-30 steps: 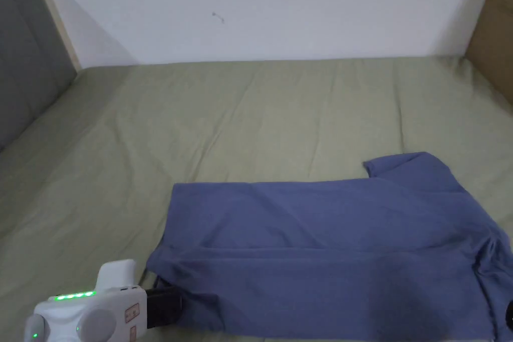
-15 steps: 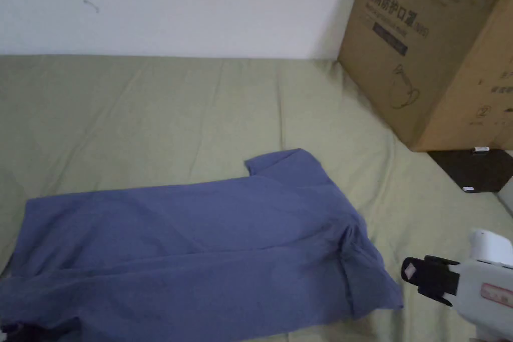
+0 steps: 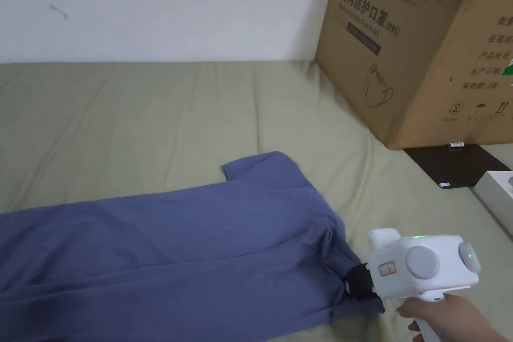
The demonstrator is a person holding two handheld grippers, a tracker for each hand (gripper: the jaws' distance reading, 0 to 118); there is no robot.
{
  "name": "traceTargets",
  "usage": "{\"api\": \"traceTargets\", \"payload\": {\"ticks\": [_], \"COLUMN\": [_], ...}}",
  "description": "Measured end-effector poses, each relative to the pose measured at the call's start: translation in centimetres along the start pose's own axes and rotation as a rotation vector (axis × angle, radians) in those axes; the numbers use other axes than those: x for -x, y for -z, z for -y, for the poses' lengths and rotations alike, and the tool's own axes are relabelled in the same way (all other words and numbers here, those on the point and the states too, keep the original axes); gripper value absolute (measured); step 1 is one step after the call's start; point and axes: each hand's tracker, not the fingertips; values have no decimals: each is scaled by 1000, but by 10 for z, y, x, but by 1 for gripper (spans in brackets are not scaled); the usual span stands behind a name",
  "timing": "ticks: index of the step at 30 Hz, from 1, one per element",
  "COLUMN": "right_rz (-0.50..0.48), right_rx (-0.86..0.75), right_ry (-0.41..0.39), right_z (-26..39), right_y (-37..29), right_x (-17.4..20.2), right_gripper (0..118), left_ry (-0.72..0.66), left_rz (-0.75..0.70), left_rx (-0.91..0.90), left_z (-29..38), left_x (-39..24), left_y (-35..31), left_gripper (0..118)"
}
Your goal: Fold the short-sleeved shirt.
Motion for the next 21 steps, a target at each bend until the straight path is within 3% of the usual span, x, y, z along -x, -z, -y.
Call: {"api": "traceTargets", "payload": {"ticks": [2, 4, 5, 6, 10, 11, 15, 21], "right_rz": [-69, -73, -92, -101, -84, -90, -143, -185], "right_rx": [34, 120, 125, 113, 34, 24, 44, 101], "right_ry": [33, 98, 104, 84, -105, -115, -61, -24], "right_z": [1, -4, -5, -5, 12, 19, 56, 125], "right_y": [-2, -3, -7, -13, -54, -65, -105, -131], "right_x": [1, -4, -7, -9, -2, -1, 2, 2], "right_gripper": [29, 19, 7, 5, 3, 3, 3, 3], "left_ry": [2, 3, 6, 11, 79, 132, 282, 153], "left_rz": [5, 12, 13, 15, 4, -2, -57, 65], "left_rx": [11, 17, 18, 21, 25, 28, 22, 103], "left_z": [-2, -2, -4, -5, -5, -3, 13, 54], "left_x": [3, 4, 6, 7, 13, 12, 11, 49], "left_y": [2, 0, 0, -2, -22, -30, -66, -106], "left_gripper": [5, 5, 5, 5, 4, 4, 4, 5]}}
